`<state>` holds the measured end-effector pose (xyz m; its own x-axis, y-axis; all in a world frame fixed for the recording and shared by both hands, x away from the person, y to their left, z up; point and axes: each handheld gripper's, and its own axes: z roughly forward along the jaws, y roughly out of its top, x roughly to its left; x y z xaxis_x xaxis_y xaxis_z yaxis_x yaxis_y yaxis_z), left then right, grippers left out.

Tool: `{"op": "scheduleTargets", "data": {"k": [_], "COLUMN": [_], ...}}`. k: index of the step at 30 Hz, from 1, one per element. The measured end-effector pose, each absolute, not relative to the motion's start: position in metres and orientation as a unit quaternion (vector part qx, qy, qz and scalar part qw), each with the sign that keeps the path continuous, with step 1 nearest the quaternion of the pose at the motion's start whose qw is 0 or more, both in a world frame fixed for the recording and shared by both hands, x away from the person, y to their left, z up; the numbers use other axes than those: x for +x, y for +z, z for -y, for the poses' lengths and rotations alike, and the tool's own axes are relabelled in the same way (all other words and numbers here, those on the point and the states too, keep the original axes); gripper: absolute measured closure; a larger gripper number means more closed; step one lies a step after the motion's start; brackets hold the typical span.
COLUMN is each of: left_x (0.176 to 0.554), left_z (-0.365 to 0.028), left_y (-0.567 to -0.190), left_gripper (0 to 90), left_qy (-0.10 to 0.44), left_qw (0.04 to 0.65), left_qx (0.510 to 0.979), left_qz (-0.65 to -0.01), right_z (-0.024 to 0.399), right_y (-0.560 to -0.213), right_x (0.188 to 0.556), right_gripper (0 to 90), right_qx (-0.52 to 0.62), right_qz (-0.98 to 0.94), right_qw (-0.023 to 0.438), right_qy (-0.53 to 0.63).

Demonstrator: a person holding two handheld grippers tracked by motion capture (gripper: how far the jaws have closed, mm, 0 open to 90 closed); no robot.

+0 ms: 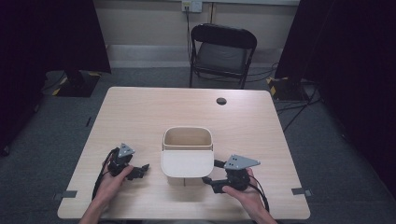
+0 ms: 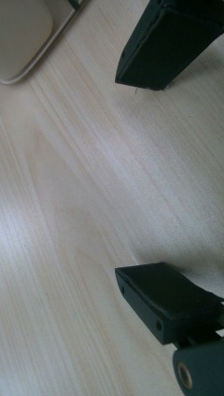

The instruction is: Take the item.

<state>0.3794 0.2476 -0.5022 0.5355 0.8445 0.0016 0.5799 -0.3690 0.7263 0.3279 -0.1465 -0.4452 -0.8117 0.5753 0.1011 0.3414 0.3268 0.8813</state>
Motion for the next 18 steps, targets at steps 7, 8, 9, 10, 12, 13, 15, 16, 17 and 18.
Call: {"op": "scheduleTargets", "data": {"k": [7,8,9,10,12,13,15,16,17,18], "left_x": [0.3794,0.3794,0.3794,0.3794,0.3794,0.3794,0.3794,0.3794,0.3794,0.3794], "left_z": [-0.2476,-0.2476,-0.2476,-0.2476,-0.2476,-0.2476,-0.2475,-0.2475,-0.2476,-0.2476], "left_y": [-0.5022,-0.5022,-0.5022,-0.5022,-0.5022,-0.5023,-0.5023,-0.5023,-0.5022,-0.5022], "left_gripper": [6.8,6.8,6.8,6.8,6.8,6.8,6.8,6.8,6.8,6.8], "left_qy": [0.191,0.191,0.191,0.191,0.191,0.191,0.19,0.19,0.191,0.191], "left_qw": [0.346,0.346,0.346,0.346,0.346,0.346,0.347,0.347,0.346,0.346], "left_qx": [0.805,0.805,0.805,0.805,0.805,0.805,0.805,0.805,0.805,0.805], "left_qz": [-0.442,-0.442,-0.442,-0.443,-0.442,-0.442,-0.443,-0.443,-0.442,-0.442], "right_z": [0.1464,0.1464,0.1465,0.1464,0.146,0.1461,0.1462,0.1462,0.1461,0.1462], "right_y": [-0.4429,-0.4429,-0.4427,-0.4425,-0.442,-0.4418,-0.4415,-0.4415,-0.4413,-0.441], "right_x": [0.3277,0.3277,0.3278,0.3277,0.3273,0.3273,0.3273,0.3273,0.3274,0.3275], "right_gripper": [24.1,24.1,24.0,23.9,23.6,23.4,23.3,23.3,23.3,23.3], "right_qx": [0.283,0.283,0.283,0.283,0.283,0.283,0.282,0.282,0.282,0.282], "right_qz": [-0.802,-0.802,-0.802,-0.802,-0.801,-0.801,-0.8,-0.8,-0.799,-0.8], "right_qw": [0.122,0.122,0.121,0.121,0.123,0.123,0.124,0.124,0.124,0.123], "right_qy": [0.511,0.511,0.512,0.513,0.513,0.513,0.515,0.515,0.516,0.515]}}
